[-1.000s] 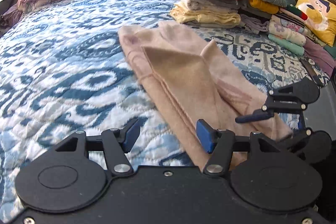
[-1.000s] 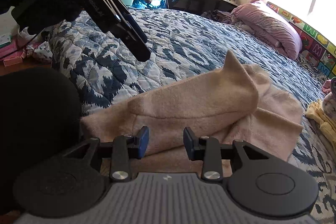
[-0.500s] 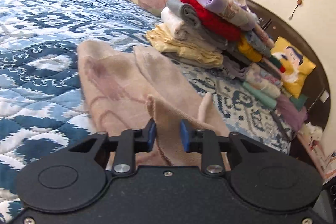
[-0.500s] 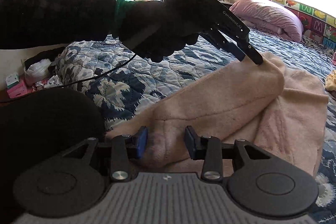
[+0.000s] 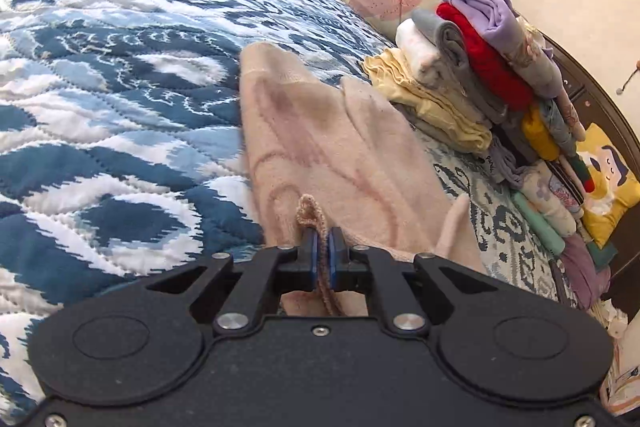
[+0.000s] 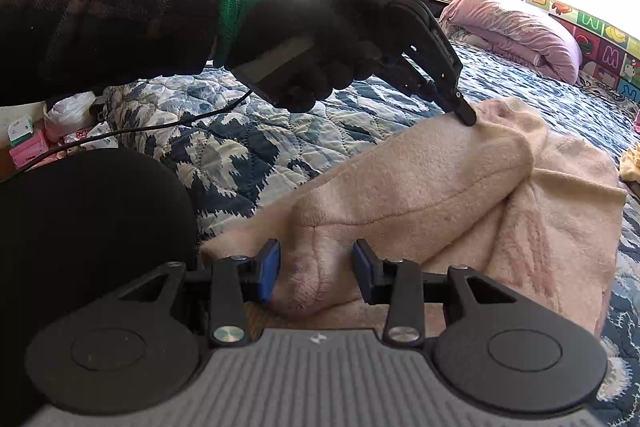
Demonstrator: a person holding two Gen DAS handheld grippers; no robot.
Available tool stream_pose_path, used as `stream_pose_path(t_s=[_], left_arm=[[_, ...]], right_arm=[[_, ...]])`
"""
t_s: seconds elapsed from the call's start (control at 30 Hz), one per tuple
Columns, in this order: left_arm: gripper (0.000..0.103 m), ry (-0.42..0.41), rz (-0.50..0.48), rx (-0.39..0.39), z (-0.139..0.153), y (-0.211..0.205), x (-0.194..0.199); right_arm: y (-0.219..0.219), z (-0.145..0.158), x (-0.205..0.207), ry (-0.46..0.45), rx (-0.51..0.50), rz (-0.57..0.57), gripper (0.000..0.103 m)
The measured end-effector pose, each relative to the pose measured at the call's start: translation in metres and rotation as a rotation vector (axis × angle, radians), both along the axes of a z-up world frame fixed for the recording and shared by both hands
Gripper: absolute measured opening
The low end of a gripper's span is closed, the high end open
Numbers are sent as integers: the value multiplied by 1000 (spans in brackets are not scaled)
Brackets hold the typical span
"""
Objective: Fold clothes
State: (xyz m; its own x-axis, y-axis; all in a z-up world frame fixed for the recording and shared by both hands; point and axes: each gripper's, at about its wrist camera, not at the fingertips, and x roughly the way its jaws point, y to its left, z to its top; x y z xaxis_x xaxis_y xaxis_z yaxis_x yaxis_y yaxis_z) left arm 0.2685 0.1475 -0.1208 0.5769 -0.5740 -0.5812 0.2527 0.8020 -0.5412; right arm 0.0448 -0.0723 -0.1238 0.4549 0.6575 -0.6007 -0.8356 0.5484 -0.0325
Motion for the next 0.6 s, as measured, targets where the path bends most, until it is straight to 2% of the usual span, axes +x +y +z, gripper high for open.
stream_pose_path(t_s=[0.07,0.13,0.23,0.37,0.47,0.6], left_arm=[[4,-10,6,16,2,-2,-2],[7,-7,10,76,1,-7,-2],[8,-76,-5,192,16,-12,-15],[9,-196,19,293,46,-10,-42],[9,-253,-72,310,58,-24,-51],[9,-269,-200,340,47,-52,-44]], right_arm=[[1,1,0,5,-15,3,41],[2,2,2,13,-19,4,41],[2,10,5,47,-30,7,41],[-10,36,7,50,-2,-12,41],[-14,55,19,-10,19,-38,40],[-1,59,62,-121,-25,-131,41]])
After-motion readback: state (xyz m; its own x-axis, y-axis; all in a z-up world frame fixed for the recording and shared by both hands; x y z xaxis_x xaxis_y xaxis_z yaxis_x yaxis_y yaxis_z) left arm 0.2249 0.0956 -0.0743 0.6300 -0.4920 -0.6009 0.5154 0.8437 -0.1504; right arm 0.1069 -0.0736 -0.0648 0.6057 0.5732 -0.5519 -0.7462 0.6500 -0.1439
